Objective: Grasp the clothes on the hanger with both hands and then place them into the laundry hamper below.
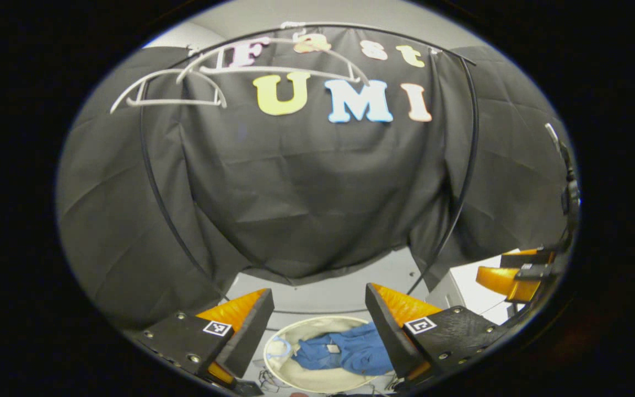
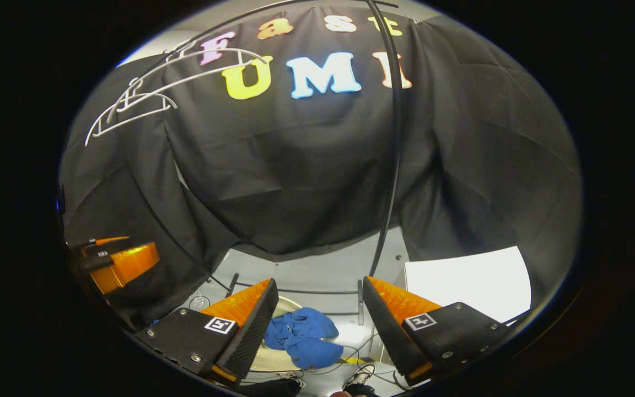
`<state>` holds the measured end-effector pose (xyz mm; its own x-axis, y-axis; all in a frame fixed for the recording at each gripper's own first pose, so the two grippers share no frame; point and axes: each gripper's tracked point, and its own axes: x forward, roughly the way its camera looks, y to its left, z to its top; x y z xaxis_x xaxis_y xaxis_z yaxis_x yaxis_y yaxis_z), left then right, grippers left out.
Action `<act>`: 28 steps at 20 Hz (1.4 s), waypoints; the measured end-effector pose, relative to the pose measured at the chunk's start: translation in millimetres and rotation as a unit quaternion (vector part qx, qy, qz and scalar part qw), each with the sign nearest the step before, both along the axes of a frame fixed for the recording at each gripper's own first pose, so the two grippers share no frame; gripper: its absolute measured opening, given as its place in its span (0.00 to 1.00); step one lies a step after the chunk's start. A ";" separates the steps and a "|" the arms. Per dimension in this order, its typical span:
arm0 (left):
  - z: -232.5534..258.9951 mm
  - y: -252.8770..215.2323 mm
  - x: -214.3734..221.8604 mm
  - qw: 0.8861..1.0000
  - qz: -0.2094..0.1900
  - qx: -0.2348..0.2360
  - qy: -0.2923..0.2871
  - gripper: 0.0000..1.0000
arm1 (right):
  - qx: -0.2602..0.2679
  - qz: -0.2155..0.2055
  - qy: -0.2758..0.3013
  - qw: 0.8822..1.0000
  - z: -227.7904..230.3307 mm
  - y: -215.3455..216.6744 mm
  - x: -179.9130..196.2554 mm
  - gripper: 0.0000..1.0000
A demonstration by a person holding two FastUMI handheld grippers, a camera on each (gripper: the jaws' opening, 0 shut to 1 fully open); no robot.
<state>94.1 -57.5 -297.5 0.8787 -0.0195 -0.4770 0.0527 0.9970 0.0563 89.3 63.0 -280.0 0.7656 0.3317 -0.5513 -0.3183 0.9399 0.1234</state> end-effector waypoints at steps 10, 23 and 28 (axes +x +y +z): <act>185.0 -91.4 4.7 0.986 0.037 -0.014 -0.164 0.98 | 0.069 0.019 -0.168 0.983 132.1 -45.8 48.2 0.99; 299.7 -55.7 -27.4 0.968 0.003 -0.023 -0.248 0.98 | 0.023 -0.112 -0.295 0.949 230.9 -98.2 46.5 0.90; 298.2 -22.0 -31.0 0.964 0.001 -0.052 -0.261 0.98 | 0.009 -0.146 -0.327 0.934 261.9 -103.5 10.1 0.95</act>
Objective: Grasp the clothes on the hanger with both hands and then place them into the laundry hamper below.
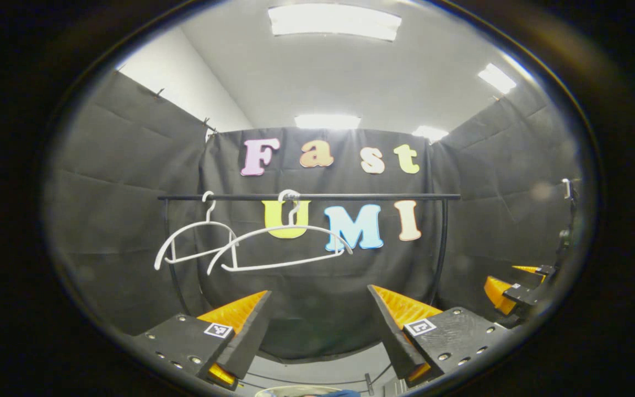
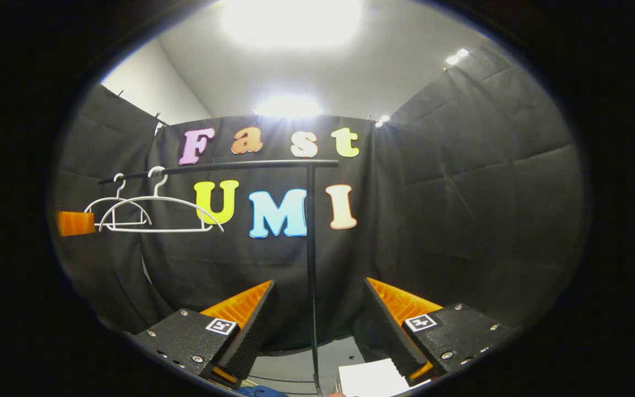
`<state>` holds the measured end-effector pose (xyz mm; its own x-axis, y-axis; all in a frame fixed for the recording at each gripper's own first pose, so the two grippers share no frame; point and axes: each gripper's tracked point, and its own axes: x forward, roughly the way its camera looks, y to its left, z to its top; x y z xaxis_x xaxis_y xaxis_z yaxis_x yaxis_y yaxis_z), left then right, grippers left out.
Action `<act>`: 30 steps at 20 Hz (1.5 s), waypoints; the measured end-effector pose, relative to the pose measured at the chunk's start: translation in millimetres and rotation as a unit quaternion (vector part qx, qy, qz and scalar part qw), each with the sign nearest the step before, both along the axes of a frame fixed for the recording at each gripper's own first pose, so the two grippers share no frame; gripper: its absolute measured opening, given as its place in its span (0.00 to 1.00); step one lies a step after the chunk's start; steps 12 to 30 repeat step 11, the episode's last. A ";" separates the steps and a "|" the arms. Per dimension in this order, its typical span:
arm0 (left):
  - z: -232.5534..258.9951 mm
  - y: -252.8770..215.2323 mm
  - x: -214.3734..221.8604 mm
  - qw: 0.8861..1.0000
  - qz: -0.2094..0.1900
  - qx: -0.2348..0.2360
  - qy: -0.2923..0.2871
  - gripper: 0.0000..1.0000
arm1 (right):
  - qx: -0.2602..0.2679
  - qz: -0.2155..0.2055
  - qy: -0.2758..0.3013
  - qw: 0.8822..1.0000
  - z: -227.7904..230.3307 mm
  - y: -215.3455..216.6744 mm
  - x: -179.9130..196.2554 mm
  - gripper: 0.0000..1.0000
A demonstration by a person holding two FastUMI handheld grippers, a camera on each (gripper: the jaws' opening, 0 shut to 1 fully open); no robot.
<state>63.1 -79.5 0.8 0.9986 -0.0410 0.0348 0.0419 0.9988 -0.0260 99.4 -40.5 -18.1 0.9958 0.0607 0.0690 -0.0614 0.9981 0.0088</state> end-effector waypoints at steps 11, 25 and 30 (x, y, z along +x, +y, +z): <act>-13.7 75.8 -11.8 1.000 0.011 -0.021 -0.019 0.98 | 0.017 -0.027 0.007 0.999 4.1 31.1 -55.3 0.91; -13.7 75.8 -11.8 1.000 0.011 -0.021 -0.019 0.98 | 0.017 -0.027 0.007 0.999 4.1 31.1 -55.3 0.91; -13.7 75.8 -11.8 1.000 0.011 -0.021 -0.019 0.98 | 0.017 -0.027 0.007 0.999 4.1 31.1 -55.3 0.91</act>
